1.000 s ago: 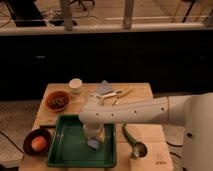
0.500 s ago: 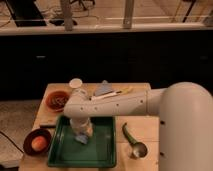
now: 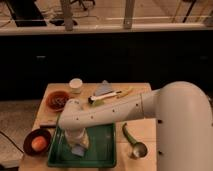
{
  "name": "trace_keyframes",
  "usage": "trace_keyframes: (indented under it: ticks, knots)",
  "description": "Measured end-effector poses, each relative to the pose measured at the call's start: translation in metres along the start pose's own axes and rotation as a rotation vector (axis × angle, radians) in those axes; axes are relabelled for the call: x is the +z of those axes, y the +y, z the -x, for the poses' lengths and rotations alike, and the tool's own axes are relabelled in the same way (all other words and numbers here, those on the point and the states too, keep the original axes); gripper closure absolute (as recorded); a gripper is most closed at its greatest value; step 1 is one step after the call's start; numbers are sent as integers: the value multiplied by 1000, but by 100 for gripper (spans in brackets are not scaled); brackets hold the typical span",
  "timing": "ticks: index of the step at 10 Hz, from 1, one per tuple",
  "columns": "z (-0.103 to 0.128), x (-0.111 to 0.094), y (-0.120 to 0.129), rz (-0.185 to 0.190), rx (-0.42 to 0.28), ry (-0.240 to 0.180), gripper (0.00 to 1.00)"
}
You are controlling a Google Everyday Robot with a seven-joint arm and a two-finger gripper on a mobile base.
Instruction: Wipe tray with sponge
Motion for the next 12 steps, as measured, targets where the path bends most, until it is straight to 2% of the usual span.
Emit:
trace_keyframes:
  ticks: [2, 3, 5, 6, 8, 9, 12]
  knots:
    - [5, 0, 28, -3, 34, 3, 100]
    - [1, -3, 34, -8, 51, 10, 100]
    - [-18, -9, 44, -16, 87, 26, 100]
    - [-36, -14, 44, -22, 102, 34, 100]
    - [-71, -22, 39, -23, 121, 39, 100]
    - [-80, -23, 30, -27, 115, 36, 100]
    - [-79, -19, 0, -25, 53, 2, 100]
